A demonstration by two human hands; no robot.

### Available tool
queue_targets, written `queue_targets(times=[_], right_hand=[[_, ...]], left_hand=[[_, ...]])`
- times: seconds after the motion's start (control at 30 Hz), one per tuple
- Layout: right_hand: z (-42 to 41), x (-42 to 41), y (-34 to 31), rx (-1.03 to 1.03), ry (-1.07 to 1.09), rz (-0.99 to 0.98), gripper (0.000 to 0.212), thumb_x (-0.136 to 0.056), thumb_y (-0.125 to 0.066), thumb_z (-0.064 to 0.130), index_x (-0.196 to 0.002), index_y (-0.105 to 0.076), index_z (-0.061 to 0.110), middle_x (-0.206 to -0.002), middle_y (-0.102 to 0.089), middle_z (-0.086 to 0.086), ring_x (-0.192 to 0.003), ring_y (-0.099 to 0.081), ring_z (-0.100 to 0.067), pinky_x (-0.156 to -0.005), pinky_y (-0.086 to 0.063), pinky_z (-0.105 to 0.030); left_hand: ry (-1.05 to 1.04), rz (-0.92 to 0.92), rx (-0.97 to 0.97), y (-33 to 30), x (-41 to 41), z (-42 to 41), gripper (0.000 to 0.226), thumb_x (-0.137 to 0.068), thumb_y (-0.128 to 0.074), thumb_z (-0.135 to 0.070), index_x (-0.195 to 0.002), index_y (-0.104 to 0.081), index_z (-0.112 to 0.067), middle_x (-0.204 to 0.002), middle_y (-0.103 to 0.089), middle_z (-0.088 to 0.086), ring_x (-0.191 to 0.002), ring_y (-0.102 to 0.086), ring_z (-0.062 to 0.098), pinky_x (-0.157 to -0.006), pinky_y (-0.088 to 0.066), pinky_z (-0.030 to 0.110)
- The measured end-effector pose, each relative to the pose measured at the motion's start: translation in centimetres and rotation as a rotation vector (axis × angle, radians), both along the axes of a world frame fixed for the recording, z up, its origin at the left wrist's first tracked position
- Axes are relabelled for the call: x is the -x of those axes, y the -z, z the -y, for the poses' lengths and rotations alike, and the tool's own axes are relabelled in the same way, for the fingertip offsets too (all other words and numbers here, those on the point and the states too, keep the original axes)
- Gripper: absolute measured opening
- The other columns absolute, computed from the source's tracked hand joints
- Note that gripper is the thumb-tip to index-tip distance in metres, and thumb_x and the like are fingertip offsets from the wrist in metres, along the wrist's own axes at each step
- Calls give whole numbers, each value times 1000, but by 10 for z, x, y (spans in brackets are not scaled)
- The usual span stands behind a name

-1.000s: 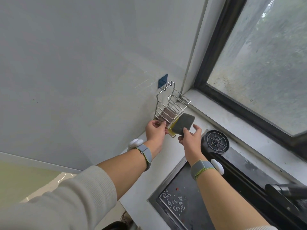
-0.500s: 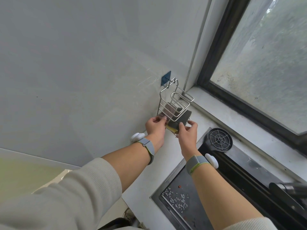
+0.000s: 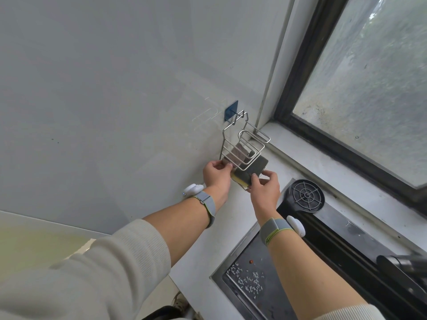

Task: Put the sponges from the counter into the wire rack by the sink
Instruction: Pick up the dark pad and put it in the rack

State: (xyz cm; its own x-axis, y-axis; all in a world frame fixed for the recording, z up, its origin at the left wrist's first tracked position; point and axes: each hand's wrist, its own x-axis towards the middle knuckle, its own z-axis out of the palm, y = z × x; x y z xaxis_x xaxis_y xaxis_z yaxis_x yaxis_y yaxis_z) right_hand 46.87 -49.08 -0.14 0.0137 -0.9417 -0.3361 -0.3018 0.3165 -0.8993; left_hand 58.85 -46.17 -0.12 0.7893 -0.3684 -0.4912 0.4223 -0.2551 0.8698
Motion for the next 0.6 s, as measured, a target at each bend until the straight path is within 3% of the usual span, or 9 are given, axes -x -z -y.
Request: queue_targets(times=[0.1, 0.23, 0.47, 0.6], right_hand=[[1, -2, 2, -15, -14, 40, 23, -101, -67, 24, -121, -56, 27, -106, -73, -10, -85, -79, -30, -78, -67, -43], [-1, -1, 4, -29, -31, 105, 28, -103, -65, 21, -129, -56, 22, -113, -70, -11, -81, -80, -29, -81, -68, -43], [-2, 4, 5, -42, -48, 133, 42, -104, -59, 18, -145, -57, 11, -115, -70, -12, -87, -80, -27, -85, -67, -39], [-4, 12, 2, -45, -40, 97, 38, -106, -55, 18, -143, -57, 8, -119, -68, -14, -90, -78, -28, -82, -67, -41]], left_hand=[[-3, 9, 18, -1, 0, -1, 29, -88, -81, -8, -108, -61, -14, -92, -69, -2, -91, -72, 25, -87, -65, 42], [7, 21, 24, -2, 0, -2, 30, -89, -81, -6, -108, -58, -13, -89, -68, -1, -84, -70, 20, -89, -65, 45], [131, 189, -55, -4, -3, -10, 14, -95, -76, -24, -97, -63, -19, -90, -70, 0, -95, -74, 31, -90, -64, 51], [270, 219, -110, -5, -1, -23, 11, -98, -68, -20, -87, -63, -22, -84, -72, 4, -85, -78, 37, -84, -65, 51]])
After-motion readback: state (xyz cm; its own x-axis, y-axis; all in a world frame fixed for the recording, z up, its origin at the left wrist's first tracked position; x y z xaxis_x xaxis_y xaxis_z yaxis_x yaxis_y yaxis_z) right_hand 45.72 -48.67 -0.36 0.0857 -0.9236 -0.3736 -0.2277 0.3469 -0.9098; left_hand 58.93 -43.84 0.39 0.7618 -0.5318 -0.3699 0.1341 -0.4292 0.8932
